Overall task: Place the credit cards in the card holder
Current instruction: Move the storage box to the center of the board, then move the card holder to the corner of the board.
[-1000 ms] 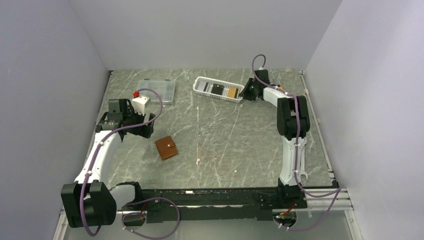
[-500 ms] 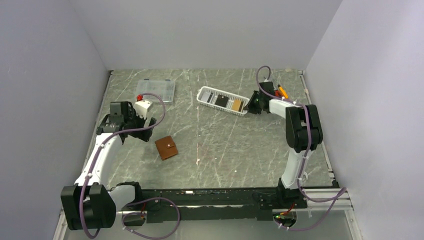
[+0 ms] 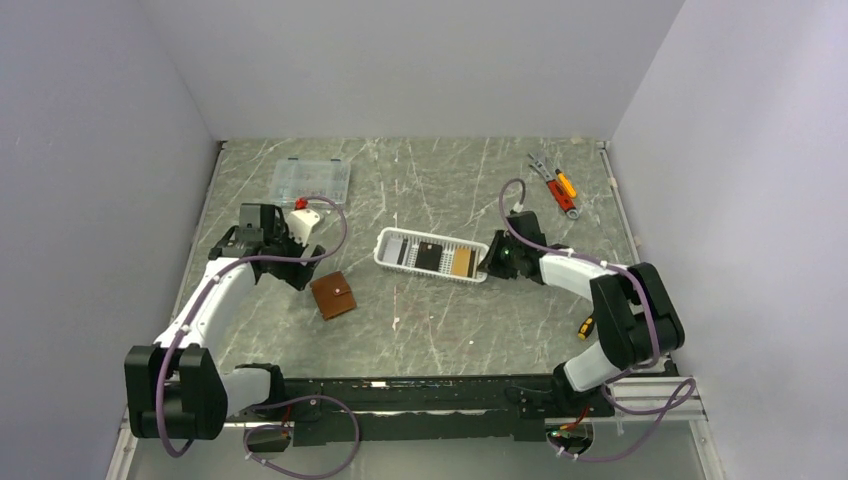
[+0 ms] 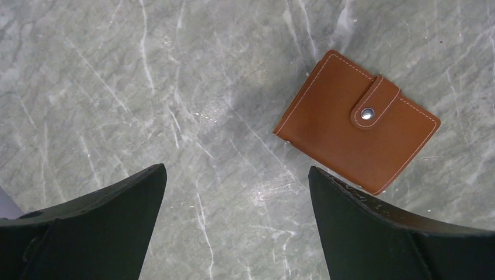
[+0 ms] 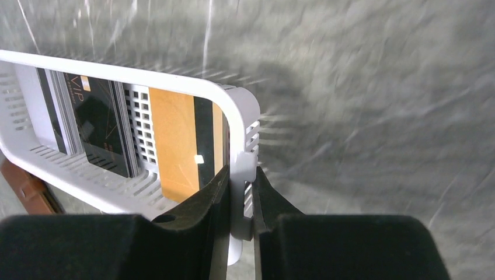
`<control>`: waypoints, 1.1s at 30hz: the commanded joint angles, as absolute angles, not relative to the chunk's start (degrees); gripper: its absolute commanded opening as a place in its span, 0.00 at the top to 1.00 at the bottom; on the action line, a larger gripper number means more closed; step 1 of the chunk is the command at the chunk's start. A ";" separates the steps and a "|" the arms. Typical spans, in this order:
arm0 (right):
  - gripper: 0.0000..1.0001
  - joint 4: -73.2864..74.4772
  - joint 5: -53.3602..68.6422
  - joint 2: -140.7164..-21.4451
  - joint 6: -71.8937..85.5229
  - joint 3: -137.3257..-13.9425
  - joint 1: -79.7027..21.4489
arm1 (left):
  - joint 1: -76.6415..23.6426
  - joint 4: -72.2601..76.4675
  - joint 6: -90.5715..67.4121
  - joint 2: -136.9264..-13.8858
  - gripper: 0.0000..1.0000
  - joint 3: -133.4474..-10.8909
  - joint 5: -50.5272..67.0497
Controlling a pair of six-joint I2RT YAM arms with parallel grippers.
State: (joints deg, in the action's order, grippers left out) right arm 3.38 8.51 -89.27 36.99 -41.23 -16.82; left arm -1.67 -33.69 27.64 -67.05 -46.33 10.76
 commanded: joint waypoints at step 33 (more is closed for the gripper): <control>0.45 16.69 0.05 -59.28 39.11 -37.68 -26.30 | -29.99 -17.32 42.08 -76.88 0.12 -34.28 -3.72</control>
State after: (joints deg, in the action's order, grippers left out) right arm 14.09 1.30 -61.65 37.78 -39.44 -22.35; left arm -25.28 -15.16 42.02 -78.11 -36.64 -8.45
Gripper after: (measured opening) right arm 0.559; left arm 0.882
